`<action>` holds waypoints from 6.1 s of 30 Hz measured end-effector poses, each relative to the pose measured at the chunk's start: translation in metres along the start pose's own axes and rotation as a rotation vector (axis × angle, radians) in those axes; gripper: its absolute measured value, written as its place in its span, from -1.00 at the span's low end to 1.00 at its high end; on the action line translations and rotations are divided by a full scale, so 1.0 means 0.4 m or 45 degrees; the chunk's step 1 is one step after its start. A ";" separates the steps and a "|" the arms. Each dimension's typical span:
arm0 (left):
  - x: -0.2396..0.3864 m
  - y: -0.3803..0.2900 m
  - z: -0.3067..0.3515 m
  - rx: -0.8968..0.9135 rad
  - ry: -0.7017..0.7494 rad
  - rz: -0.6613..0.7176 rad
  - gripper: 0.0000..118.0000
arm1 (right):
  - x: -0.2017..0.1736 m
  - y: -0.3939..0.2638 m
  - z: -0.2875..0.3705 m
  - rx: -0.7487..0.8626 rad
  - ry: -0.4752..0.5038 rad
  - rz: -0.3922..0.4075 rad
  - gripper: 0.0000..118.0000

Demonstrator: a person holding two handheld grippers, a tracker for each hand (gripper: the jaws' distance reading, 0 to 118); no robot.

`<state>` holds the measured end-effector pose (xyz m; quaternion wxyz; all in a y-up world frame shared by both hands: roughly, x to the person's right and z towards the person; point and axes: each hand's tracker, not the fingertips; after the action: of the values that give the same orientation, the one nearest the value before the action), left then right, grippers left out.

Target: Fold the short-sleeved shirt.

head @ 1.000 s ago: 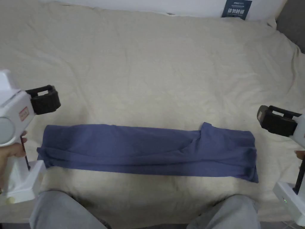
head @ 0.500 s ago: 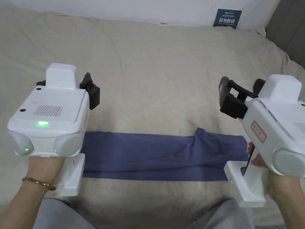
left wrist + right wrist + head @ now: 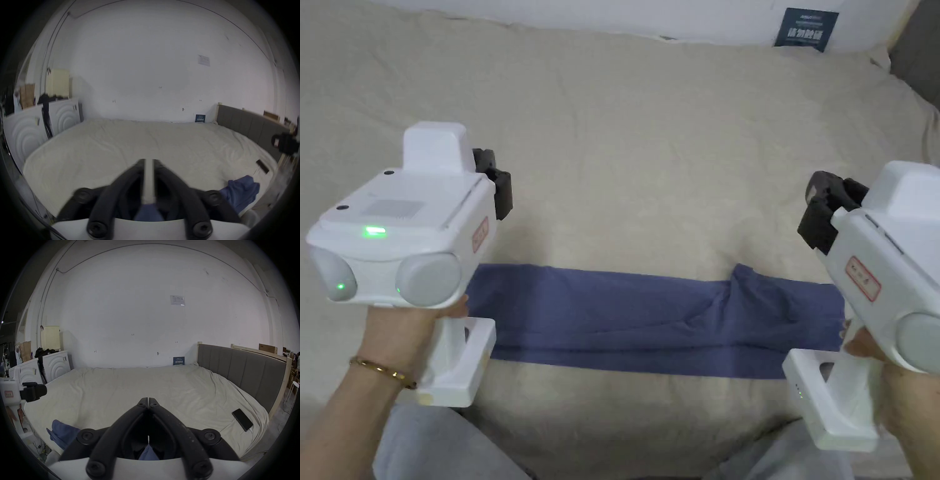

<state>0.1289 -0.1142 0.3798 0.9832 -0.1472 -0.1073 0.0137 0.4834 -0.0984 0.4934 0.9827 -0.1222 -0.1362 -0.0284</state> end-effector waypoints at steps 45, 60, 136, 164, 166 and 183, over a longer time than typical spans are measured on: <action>-0.458 -0.356 -0.160 -0.812 -0.202 0.938 -0.76 | -0.036 -0.089 -0.058 -0.304 0.016 -0.017 -0.98; -0.023 -0.022 -0.023 -0.562 -0.414 0.202 -0.79 | 0.050 -0.056 0.018 -0.194 -0.009 -0.075 -0.98; -0.109 -0.377 -0.290 -0.933 -0.779 0.917 1.00 | 0.142 -0.085 0.067 -0.275 -0.083 -0.134 -0.98; -0.192 -0.243 -0.216 -0.947 -0.166 0.857 -0.84 | 0.123 -0.086 0.061 -0.301 -0.030 -0.109 -0.98; -0.214 -0.196 -0.185 -0.883 -0.011 0.719 -0.84 | 0.115 -0.087 0.057 -0.299 -0.014 -0.111 -0.98; 0.344 -0.086 -0.140 -0.830 -0.488 0.209 -0.63 | 0.138 -0.092 0.110 -0.270 -0.029 -0.157 -0.98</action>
<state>0.2750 -0.1552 0.3662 0.8426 -0.4547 -0.2758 0.0850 0.5219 -0.1244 0.5581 0.9590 -0.2173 -0.1510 -0.1015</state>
